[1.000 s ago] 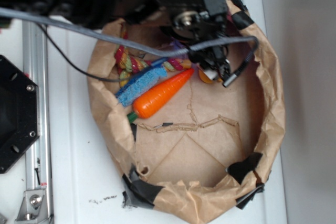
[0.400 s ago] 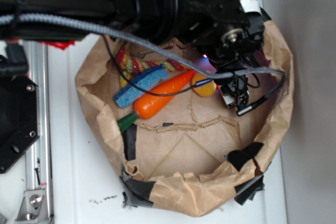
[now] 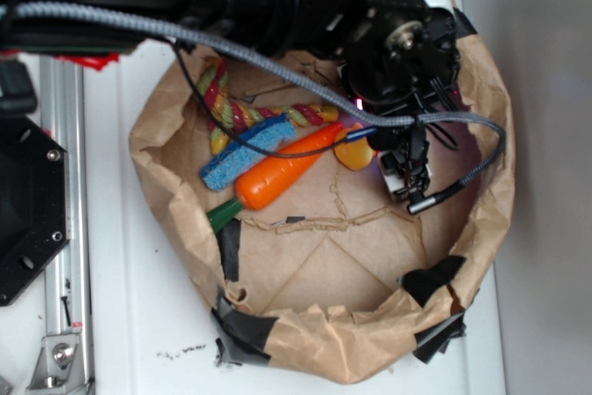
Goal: Grab the yellow duck.
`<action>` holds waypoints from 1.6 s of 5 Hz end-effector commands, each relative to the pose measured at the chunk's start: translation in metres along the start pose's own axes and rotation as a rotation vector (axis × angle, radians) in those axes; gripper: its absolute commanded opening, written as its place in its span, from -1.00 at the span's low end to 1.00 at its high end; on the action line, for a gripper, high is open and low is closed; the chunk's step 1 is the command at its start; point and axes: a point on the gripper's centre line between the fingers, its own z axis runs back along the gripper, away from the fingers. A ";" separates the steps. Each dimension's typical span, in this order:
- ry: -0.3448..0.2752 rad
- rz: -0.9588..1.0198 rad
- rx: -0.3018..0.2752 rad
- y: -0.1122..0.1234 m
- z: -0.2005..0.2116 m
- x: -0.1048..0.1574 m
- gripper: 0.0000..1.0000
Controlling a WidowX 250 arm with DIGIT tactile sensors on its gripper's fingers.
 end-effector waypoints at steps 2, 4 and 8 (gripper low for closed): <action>0.239 -0.358 0.192 -0.011 0.002 -0.010 1.00; 0.213 -0.341 0.219 -0.012 0.005 -0.010 -1.00; -0.135 -0.193 0.199 -0.046 0.187 -0.039 -1.00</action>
